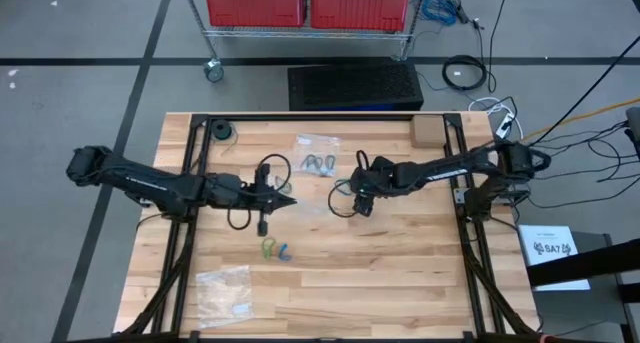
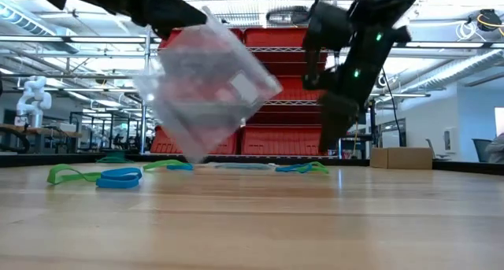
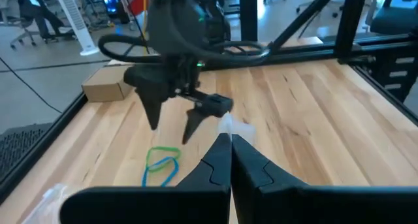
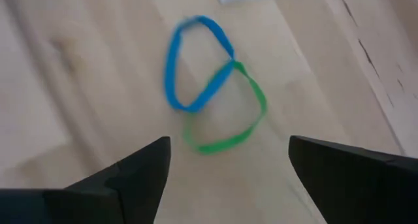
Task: Sort rubber bands
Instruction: Put the right green rubber band into the bottom right zip bag
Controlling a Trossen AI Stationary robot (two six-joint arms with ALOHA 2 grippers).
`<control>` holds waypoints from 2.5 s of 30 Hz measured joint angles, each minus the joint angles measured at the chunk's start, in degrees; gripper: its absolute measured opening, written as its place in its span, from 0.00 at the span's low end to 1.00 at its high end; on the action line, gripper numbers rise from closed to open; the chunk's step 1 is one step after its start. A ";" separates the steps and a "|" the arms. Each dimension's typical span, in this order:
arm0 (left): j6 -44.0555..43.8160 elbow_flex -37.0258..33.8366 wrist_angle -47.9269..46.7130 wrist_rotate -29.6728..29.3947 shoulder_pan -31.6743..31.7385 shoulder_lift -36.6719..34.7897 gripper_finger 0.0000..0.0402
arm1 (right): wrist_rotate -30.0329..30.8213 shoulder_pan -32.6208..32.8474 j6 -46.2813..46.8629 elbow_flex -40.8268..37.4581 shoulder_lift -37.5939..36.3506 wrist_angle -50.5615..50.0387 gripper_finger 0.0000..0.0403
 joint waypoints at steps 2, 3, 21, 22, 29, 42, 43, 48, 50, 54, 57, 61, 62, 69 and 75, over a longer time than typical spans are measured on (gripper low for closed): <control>-0.04 -0.99 0.35 -0.17 -0.29 -1.11 0.00 | 0.06 -1.03 -1.95 0.00 1.95 0.41 0.76; -0.04 -1.46 0.24 -0.21 -0.43 -1.66 0.00 | 0.06 -1.61 -2.95 0.00 3.07 0.74 0.76; -1.02 -3.37 1.64 -1.76 -0.62 -2.85 0.00 | -5.83 -4.69 -5.93 0.20 9.09 8.04 0.48; -1.00 -3.37 1.78 -1.85 -0.62 -2.85 0.00 | -6.46 -4.68 -5.93 0.22 9.11 7.69 0.41; -0.04 -3.37 2.33 -2.06 -0.62 -2.85 0.00 | -5.84 -3.36 -5.41 0.23 8.06 2.90 0.03; 1.07 -3.39 5.13 -2.32 0.88 -2.85 0.00 | -4.47 2.83 2.89 -0.13 -10.05 -9.44 0.00; 1.07 -3.39 5.11 -2.32 0.88 -2.85 0.00 | -3.70 3.44 3.34 -0.11 -11.56 -9.69 0.00; 1.03 -3.39 5.14 -2.30 0.88 -2.85 0.00 | -0.58 6.22 4.80 1.44 -17.13 -8.44 0.00; 0.53 -3.39 5.22 -2.30 0.88 -2.64 0.00 | 0.28 7.35 4.61 3.42 -17.89 -7.96 0.00; 0.38 -3.39 5.21 -2.30 0.88 -1.93 0.00 | 0.28 9.52 1.24 8.48 -17.69 -4.00 0.00; 0.37 -3.39 5.05 -2.30 0.88 -1.58 0.00 | 0.24 10.88 -2.07 12.68 -16.42 -1.84 0.00; 0.15 -3.39 6.03 -2.28 0.88 -1.56 0.00 | 0.26 12.06 -5.83 18.80 -13.41 -1.43 0.00; 0.17 -3.39 6.73 -2.28 0.88 -1.56 0.00 | 0.26 12.22 -6.68 20.30 -12.48 -1.46 0.00; 0.22 -3.39 8.57 -1.87 0.88 -1.56 0.00 | 0.07 12.91 -13.01 30.05 -5.22 -2.04 0.00; 0.49 -3.39 9.56 -1.84 0.88 -1.56 0.00 | -0.46 12.88 -14.37 32.78 -2.09 -2.26 0.00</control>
